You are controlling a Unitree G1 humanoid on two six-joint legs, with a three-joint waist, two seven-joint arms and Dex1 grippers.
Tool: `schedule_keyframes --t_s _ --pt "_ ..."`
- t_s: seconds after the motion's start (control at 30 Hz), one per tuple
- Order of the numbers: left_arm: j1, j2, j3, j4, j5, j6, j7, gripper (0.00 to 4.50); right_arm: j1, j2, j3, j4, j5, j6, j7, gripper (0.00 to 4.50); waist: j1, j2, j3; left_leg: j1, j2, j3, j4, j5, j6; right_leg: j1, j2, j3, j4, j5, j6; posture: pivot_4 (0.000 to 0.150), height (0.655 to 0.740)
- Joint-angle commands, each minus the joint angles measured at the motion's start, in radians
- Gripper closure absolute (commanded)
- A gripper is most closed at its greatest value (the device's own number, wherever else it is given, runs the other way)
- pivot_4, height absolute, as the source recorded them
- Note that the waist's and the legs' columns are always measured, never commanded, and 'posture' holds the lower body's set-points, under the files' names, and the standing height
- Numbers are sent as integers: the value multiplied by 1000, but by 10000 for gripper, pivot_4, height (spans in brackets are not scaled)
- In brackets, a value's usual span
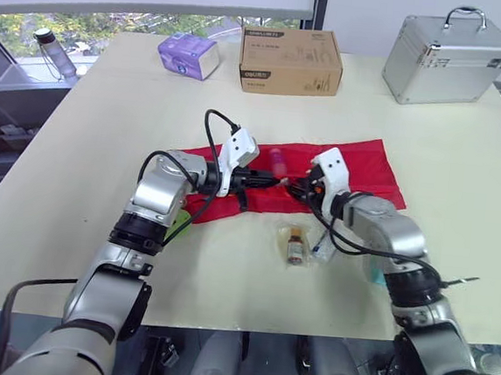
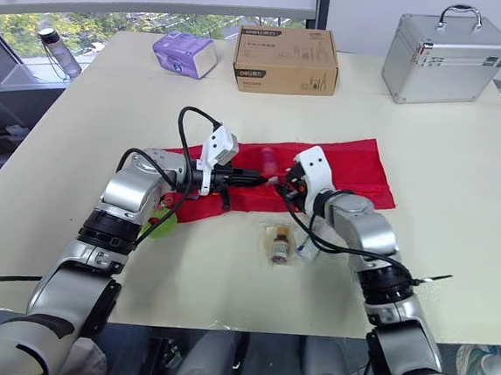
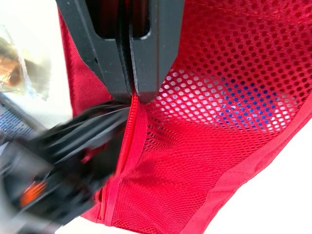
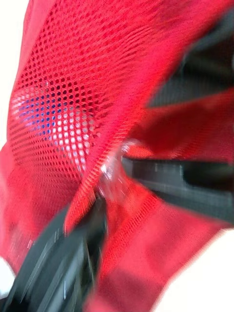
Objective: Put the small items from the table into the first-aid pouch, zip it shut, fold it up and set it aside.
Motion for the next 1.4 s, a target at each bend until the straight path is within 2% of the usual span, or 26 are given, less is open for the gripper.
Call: schedule_keyframes --t_s 0.03,0.1,0.13,0.33,0.53,0.63,0.77,0.9,1.0,1.1,1.2,1.4 --pt "-20 0 15 1 -1 -23 8 45000 84 -86 -154 -297 167 164 40 11403 -1 0 0 0 0 0 0 0 1 0 0 0 0 0 0 1500 7400" --pt "-20 -2 16 7 0 -27 7 45000 161 -131 -246 -423 247 206 53 2404 -1 0 0 0 0 0 0 -1 1 0 0 0 0 0 0 1500 7400" --pt "-21 -3 17 10 0 -29 7 45000 205 -151 -302 -482 290 217 60 583 -1 1 0 0 0 0 0 -1 1 0 0 0 0 0 0 1500 7400" --pt "-31 -1 10 54 11 -84 -16 45000 552 -337 -720 -732 507 131 226 583 2 0 0 0 0 0 0 -1 1 1 0 0 0 0 0 1500 7400" --pt "-58 -2 -7 134 37 -163 -57 45000 891 -451 -1148 -709 556 -10 464 583 4 0 0 8 1 1 0 -1 2 9 1 0 -2 0 1 1500 7400" --pt "-72 -10 -6 159 43 -179 -64 45000 1013 -442 -1263 -700 566 -60 526 583 9 0 0 12 1 1 -1 -1 2 14 1 0 -4 -1 1 1500 7400" --pt "-84 -16 -6 184 48 -196 -75 45000 1130 -420 -1323 -701 572 -134 570 583 12 0 0 14 1 1 -1 -1 2 17 1 0 -5 -1 1 1500 7400" --pt "-97 -22 -7 205 53 -206 -80 45000 1158 -424 -1296 -717 607 -161 516 583 13 0 0 14 1 2 -1 -1 2 17 1 0 -4 -1 1 1500 7400" --pt "-103 -28 -7 203 55 -207 -81 45000 1139 -437 -1166 -769 635 -109 372 583 18 0 0 14 1 2 -1 -1 2 17 1 0 -4 -1 1 1500 7400" --pt "-106 -33 -9 197 55 -203 -78 45000 1073 -430 -958 -805 615 -53 172 583 22 -1 0 14 1 2 -1 -1 2 17 0 0 -5 -1 1 1500 7400" --pt "-104 -38 -9 182 54 -195 -71 45000 886 -333 -658 -771 637 67 -139 583 21 -2 0 13 1 1 -1 -1 2 16 0 0 -5 -1 1 1500 7400" --pt "-88 -46 -7 144 50 -173 -55 45000 646 -115 -372 -651 729 244 -521 583 23 -1 0 12 1 0 -1 -1 2 15 0 0 -5 -1 1 1500 7400"
